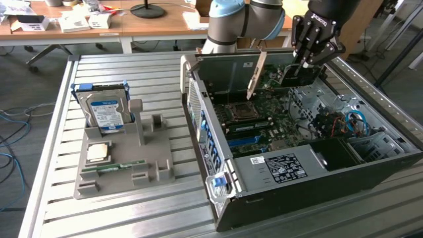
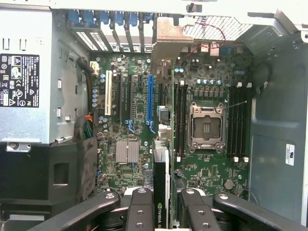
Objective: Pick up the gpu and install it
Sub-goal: 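Insert the gpu into the slot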
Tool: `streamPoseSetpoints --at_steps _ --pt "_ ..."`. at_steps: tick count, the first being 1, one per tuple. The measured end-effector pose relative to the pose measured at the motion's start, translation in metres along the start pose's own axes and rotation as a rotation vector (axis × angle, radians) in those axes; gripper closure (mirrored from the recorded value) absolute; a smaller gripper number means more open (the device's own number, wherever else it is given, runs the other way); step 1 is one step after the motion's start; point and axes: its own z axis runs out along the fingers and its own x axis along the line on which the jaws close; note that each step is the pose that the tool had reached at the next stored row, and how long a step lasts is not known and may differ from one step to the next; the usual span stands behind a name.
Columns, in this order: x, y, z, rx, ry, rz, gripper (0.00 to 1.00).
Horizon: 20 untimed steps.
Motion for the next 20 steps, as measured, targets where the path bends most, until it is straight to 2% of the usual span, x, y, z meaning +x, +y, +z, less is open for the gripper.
streamPoseSetpoints --at_steps 20 --pt "0.0001 -0.0002 0.005 -0.0001 0.0 0.0 0.73"
